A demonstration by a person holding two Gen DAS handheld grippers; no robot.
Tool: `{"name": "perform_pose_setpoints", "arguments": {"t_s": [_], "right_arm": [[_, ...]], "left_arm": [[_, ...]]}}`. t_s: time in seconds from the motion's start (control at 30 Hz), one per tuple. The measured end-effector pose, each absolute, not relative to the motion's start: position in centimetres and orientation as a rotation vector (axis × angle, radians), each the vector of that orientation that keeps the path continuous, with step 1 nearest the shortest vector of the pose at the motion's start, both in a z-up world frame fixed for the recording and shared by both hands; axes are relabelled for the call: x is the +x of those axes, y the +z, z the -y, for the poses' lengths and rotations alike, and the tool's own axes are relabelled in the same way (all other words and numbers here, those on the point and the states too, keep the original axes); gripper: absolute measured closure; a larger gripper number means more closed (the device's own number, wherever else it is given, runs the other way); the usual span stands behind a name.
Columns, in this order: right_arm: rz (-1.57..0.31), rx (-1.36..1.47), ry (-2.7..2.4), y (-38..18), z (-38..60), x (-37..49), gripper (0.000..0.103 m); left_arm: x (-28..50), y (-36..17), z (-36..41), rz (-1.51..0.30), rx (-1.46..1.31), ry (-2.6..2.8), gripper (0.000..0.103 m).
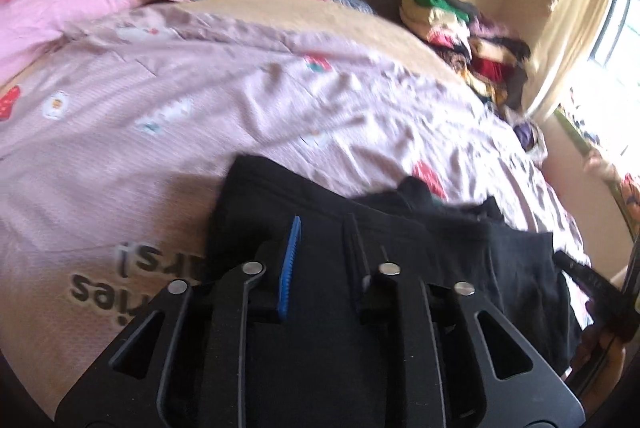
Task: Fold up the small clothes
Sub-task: 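Lower the hem onto the collar and open both tools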
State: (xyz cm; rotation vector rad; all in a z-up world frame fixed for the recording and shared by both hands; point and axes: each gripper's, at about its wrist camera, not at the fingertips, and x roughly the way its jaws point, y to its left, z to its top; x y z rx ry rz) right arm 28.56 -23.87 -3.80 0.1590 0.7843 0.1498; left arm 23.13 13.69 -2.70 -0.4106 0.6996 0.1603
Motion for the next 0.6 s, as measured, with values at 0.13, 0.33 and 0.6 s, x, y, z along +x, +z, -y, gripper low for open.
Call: {"name": "perform_pose_setpoints", "arguments": {"t_s": [0.13, 0.33, 0.6], "right_arm": [[-0.811, 0.157, 0.095, -4.9, 26.0, 29.3, 0.075], [-0.825, 0.187, 0.134, -5.5, 26.6, 29.8, 0.064], [-0.821, 0.159, 0.187, -5.7, 25.4, 29.9, 0.091]], "left_arm": [[21.8, -2.2, -15.1, -0.673, -0.389, 0.243, 0.064], [21.8, -4.1, -16.2, -0.736, -0.357, 0.281, 0.049], [22.4, -5.1, -15.4, -0.72, -0.336, 0.222, 0.093]]}}
